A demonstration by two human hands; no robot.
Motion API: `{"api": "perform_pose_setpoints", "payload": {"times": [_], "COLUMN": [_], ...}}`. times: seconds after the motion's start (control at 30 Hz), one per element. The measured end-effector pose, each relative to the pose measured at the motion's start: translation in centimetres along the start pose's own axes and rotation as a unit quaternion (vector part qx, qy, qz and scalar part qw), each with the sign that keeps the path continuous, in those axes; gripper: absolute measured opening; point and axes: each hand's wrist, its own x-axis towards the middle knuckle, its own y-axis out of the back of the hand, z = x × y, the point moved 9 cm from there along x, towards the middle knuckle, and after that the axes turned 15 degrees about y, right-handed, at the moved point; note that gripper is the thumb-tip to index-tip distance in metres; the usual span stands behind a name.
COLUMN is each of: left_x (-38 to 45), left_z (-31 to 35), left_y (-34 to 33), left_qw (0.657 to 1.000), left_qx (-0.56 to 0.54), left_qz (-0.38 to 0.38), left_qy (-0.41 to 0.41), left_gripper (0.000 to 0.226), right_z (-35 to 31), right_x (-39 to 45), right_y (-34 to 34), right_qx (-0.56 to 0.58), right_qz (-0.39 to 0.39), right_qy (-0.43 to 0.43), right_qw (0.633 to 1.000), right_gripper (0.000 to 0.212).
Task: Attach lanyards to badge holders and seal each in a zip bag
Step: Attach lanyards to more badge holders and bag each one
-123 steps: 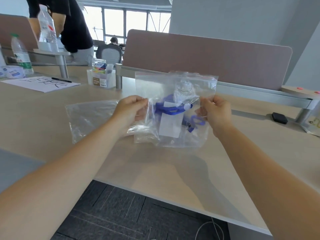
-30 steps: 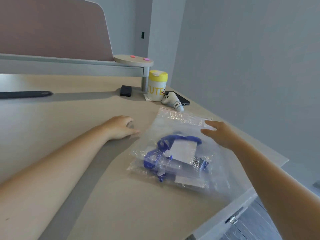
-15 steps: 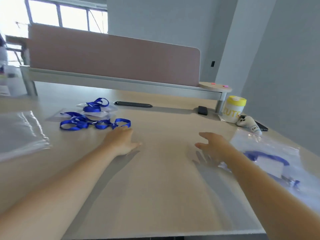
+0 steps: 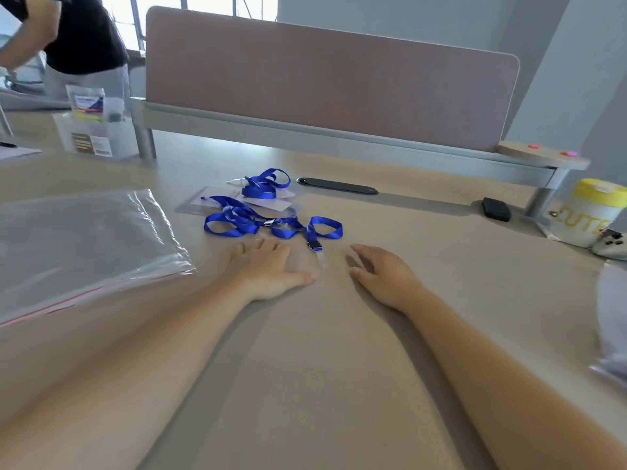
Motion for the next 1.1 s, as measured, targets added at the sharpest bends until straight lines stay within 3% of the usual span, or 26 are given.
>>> {"api": "perform_pose_setpoints", "payload": {"times": [0.2,0.33,0.5,0.67,0.83,1.0,1.1], "left_x": [-0.1,-0.2,0.7,4.4,8.5,9.5,10.8], "left_z": [0.2,0.1,-0.5,-2.1,-2.6,-1.7,-1.4], "left_y": [0.4,0.7,2.9,4.2,2.3,4.9,3.6], "left_qw": [1.000,0.999,0.985,0.984,0.996,0.984,0.995], "left_qx": [-0.015,-0.028,-0.159,-0.126,-0.062,-0.055,-0.035], "left_qz": [0.016,0.019,0.063,0.125,0.065,0.170,0.097], "left_qy": [-0.004,-0.008,-0.029,-0.019,0.020,0.014,0.006], "left_gripper": [0.075,0.073,0.060,0.045,0.050,0.039,0.047], "right_z": [-2.8,-3.6,-2.7,-1.5,-0.7,-1.2,-0.9], "right_x": [2.7,3.5,4.0,4.6,5.9,7.3,7.2], "right_y": [-1.3,-1.4,-0.4,0.6,0.5,-0.2,0.1], "right_qx": [0.020,0.013,-0.020,0.002,0.072,0.103,0.101], "right_qz": [-0.001,-0.010,0.033,0.078,0.097,0.074,0.099], "right_qy": [0.073,0.084,0.044,0.008,0.000,0.038,0.042], "right_qw": [0.997,0.996,0.998,0.997,0.993,0.991,0.989], "right_gripper": [0.051,0.040,0.025,0.025,0.020,0.016,0.013]}}
